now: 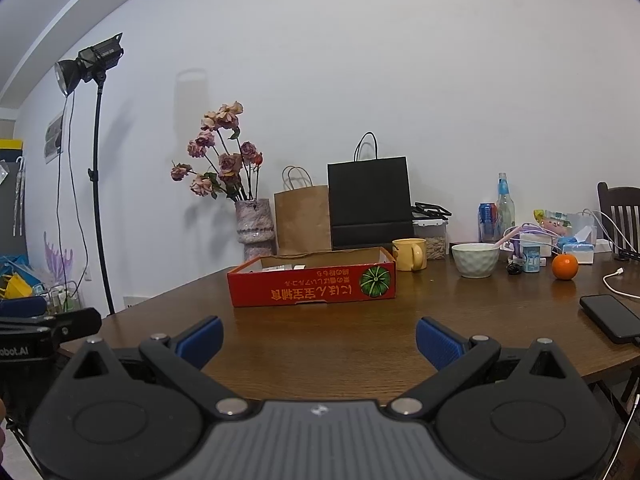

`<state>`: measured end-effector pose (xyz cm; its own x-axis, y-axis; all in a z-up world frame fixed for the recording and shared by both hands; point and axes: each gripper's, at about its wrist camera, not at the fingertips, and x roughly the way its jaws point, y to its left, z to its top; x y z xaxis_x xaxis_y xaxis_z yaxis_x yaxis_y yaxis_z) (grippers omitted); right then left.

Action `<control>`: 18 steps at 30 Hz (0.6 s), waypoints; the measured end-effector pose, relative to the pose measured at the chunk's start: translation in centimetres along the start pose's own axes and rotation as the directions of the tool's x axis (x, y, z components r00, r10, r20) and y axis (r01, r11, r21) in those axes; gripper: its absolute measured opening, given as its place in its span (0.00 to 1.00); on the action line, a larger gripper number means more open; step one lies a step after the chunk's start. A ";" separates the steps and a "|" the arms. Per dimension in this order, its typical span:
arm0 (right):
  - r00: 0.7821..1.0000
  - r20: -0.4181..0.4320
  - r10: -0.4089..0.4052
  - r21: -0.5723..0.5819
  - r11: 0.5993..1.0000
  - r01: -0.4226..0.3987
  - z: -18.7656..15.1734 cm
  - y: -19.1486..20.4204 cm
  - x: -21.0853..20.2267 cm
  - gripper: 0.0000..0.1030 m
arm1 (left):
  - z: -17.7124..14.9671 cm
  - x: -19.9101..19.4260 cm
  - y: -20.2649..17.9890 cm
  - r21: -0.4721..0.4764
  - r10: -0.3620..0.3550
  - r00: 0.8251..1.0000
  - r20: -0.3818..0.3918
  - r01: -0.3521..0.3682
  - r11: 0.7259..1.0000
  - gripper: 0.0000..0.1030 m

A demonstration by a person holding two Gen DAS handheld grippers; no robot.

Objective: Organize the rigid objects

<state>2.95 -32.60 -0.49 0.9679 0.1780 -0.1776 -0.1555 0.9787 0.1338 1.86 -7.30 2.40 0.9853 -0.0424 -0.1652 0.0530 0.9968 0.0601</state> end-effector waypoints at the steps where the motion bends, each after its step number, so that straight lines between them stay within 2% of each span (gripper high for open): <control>1: 1.000 0.000 0.001 0.001 1.000 -0.001 0.0 0.0 0.0 1.00 | 0.0 0.0 0.0 0.001 -0.001 1.000 0.000 0.001 1.000 1.00; 18: 1.000 -0.007 0.009 0.008 1.000 -0.009 -0.1 -0.2 0.1 1.00 | -0.1 0.1 0.0 0.008 -0.011 1.000 -0.008 0.011 1.000 1.00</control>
<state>3.07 -32.82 -0.61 0.9651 0.1874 -0.1830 -0.1625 0.9763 0.1428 1.99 -7.25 2.25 0.9833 -0.0527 -0.1741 0.0651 0.9957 0.0661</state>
